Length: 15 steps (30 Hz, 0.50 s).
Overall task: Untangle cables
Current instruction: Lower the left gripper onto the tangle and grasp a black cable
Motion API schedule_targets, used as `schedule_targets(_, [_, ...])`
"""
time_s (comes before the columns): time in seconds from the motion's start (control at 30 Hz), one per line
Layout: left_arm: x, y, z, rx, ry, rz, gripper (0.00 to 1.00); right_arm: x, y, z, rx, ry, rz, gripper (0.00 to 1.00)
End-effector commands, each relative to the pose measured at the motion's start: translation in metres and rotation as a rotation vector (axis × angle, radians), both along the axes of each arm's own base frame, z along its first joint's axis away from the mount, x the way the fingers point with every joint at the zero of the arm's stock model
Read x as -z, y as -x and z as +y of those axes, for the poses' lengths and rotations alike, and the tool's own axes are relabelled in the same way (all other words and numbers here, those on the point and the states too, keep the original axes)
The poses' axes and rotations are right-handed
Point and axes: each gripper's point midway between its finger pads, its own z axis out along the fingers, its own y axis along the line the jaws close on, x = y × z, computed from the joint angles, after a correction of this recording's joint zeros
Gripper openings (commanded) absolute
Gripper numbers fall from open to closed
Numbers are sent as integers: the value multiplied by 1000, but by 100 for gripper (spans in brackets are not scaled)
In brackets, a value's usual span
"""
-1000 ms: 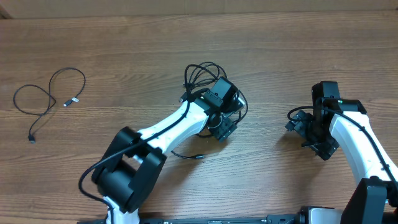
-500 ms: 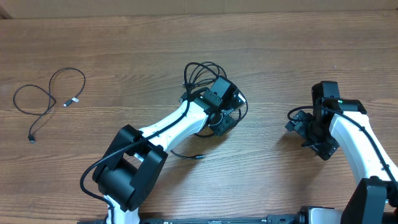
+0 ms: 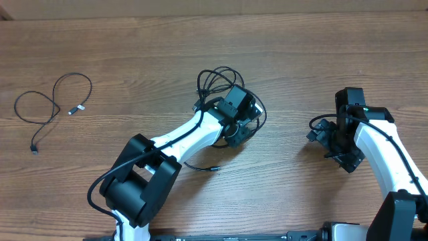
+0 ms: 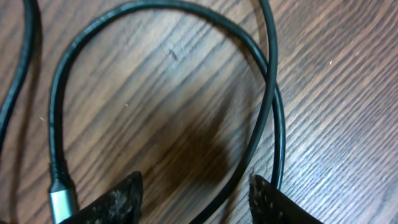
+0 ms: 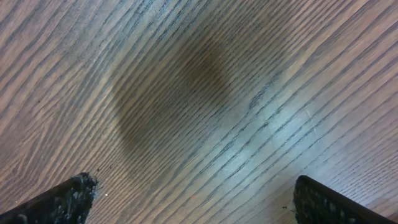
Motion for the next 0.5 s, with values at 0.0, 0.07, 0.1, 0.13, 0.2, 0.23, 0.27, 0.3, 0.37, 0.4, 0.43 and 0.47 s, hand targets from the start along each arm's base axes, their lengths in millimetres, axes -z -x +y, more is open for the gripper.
schedule_targets(0.0, [10, 1, 6, 0, -23, 7, 55, -2, -1, -1, 0, 0, -8, 100])
schedule_targets(0.07, [10, 1, 6, 0, -22, 7, 54, -2, -1, -1, 0, 0, -7, 100])
schedule_targets(0.1, [10, 1, 6, 0, -22, 6, 54, -2, -1, -1, 0, 0, -7, 100])
schedule_targets(0.13, [10, 1, 6, 0, -22, 5, 54, -2, -1, -1, 0, 0, -7, 100])
schedule_targets(0.2, [10, -1, 8, -3, -28, 0, 54, -2, -1, -1, 0, 0, -7, 100])
schedule_targets(0.23, [11, -1, 9, -6, -33, -4, 54, -2, -1, -1, 0, 0, -7, 100])
schedule_targets(0.27, [12, -1, 10, -7, -37, -4, 54, -2, -1, -1, 0, 0, -7, 100])
schedule_targets(0.3, [14, 0, 11, -7, -42, -3, 55, -2, -1, -1, 0, 0, -7, 100])
schedule_targets(0.37, [19, 1, 12, 4, -52, 3, 57, -2, -1, -1, 0, 0, -7, 100])
schedule_targets(0.4, [21, 1, 12, 15, -59, 5, 58, -2, -1, -1, 0, 0, -7, 100])
schedule_targets(0.43, [24, 2, 12, 30, -65, 6, 58, -1, -1, -1, 0, 0, -6, 100])
schedule_targets(0.47, [26, 3, 13, 46, -74, 7, 58, -1, 0, -1, 0, 0, -4, 100])
